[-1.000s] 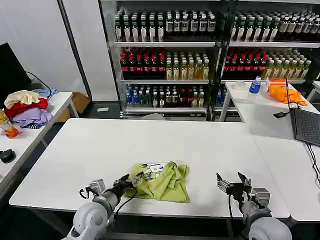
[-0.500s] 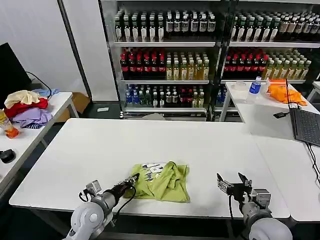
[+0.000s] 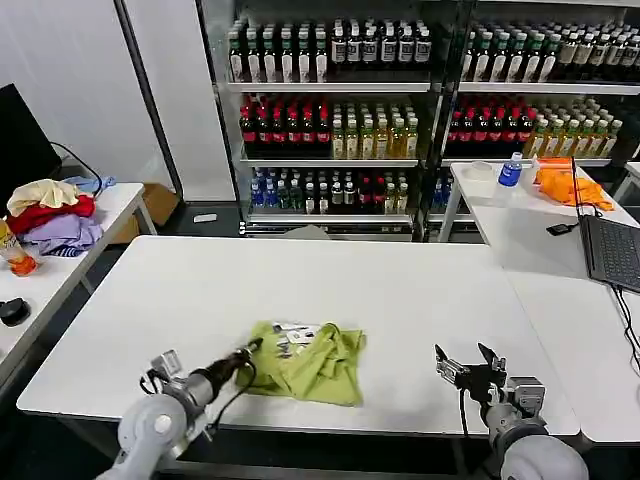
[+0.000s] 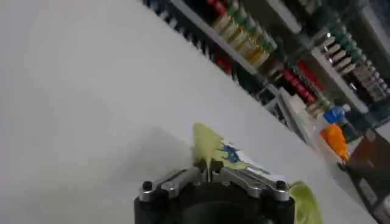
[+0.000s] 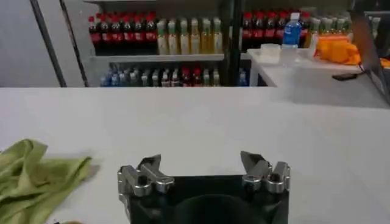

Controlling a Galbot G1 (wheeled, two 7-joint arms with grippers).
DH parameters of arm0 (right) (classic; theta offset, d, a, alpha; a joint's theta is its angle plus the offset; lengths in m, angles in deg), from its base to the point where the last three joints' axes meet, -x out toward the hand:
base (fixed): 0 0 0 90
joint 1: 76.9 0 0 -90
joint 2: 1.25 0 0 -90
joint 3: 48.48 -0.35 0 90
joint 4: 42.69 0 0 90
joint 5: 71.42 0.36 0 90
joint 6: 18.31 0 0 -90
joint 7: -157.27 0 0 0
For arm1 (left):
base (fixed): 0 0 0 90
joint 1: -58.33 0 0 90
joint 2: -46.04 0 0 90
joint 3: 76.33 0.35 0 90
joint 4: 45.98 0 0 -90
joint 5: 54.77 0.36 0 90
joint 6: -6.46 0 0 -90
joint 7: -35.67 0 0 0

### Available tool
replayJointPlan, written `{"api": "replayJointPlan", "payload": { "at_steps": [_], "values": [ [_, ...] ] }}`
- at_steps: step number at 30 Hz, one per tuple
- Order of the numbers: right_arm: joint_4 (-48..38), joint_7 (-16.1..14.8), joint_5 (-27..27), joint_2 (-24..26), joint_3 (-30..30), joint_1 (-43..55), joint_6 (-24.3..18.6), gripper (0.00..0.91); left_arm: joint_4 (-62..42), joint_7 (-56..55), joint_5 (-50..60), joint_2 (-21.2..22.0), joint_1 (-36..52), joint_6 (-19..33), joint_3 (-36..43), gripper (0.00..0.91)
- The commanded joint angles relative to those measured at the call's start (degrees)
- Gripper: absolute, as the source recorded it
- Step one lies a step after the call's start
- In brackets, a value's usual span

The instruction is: Fold and organize the clothes.

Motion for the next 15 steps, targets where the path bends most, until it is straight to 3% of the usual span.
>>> {"api": "replayJointPlan", "payload": {
  "at_steps": [1,2,5,8,11,15],
  "values": [
    [0.02,0.00,0.54,-0.55,0.07,1.18,-0.06,0.907,-0.07,2.39,-0.38,-18.13,3.21,0.17,-17.99,0.020],
    [0.14,0.02,0.55,-0.71,0.32,1.50,-0.04,0.907,-0.71,3.05,-0.12,-19.87,3.54,0.16,-19.85,0.020],
    [0.42,-0.01,0.64,-1.06,0.81,2.00,-0.08,0.907,-2.17,5.91,0.66,-30.89,4.39,0.12,-23.82,0.020],
    [0.99,-0.02,1.05,-1.51,0.59,2.11,-0.20,0.907,-2.55,8.01,2.90,-36.54,5.16,0.17,-26.18,0.020],
    [1.23,0.00,1.34,-2.04,0.38,2.12,-0.27,0.907,1.93,9.21,7.97,-37.26,2.94,0.22,-24.57,0.020],
    [1.01,-0.05,1.17,-2.63,0.60,1.96,-0.57,0.907,8.92,9.99,23.74,-30.84,-2.04,0.48,-14.96,0.020]
  ]
}}
